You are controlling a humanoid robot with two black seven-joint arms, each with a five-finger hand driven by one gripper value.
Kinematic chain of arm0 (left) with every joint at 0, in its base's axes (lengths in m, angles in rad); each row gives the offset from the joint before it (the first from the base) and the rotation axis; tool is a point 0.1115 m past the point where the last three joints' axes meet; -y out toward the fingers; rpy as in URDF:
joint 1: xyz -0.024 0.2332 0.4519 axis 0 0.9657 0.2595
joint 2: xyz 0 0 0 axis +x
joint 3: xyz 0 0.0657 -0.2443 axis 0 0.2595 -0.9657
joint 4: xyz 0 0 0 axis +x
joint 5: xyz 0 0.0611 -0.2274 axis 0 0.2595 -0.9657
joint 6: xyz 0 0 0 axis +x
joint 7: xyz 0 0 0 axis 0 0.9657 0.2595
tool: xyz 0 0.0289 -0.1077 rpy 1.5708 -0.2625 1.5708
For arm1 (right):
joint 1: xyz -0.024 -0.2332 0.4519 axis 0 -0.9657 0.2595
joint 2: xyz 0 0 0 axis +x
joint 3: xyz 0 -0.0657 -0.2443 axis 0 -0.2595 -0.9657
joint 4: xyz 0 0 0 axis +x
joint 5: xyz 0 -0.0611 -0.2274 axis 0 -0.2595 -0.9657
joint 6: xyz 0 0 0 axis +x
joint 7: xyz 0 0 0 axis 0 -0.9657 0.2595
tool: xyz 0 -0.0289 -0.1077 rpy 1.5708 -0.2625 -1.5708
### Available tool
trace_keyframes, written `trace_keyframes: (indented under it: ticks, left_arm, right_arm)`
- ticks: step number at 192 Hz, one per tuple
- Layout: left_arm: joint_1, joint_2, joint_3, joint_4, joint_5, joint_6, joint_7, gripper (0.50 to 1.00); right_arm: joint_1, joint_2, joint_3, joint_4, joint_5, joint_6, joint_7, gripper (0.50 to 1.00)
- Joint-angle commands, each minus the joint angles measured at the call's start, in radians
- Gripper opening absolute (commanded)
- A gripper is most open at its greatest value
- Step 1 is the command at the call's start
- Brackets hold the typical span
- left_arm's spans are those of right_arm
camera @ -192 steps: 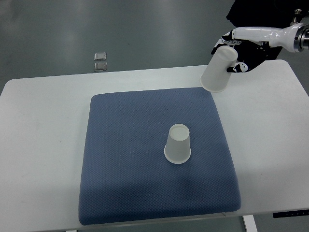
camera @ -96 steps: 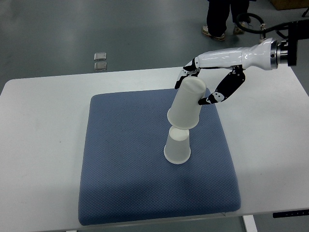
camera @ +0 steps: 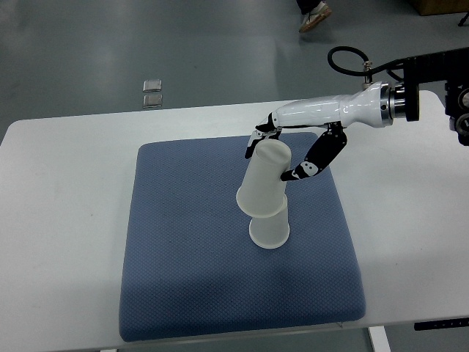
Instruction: Stack paper cups
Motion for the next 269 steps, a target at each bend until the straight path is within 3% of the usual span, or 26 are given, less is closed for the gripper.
trace_keyframes:
  ticks: [1, 269]
  left_arm:
    - [0.0, 0.0, 0.0, 0.0, 0.0, 0.0, 0.0, 1.0]
    - [0.0, 0.0, -0.001, 0.0, 0.0, 0.0, 0.0, 1.0]
  right_arm:
    - [-0.005, 0.013, 0.0, -0.006, -0.01, -0.001, -0.006, 0.627]
    - [-0.003, 0.005, -0.013, -0.008, -0.097, 0.01, -0.006, 0.627]
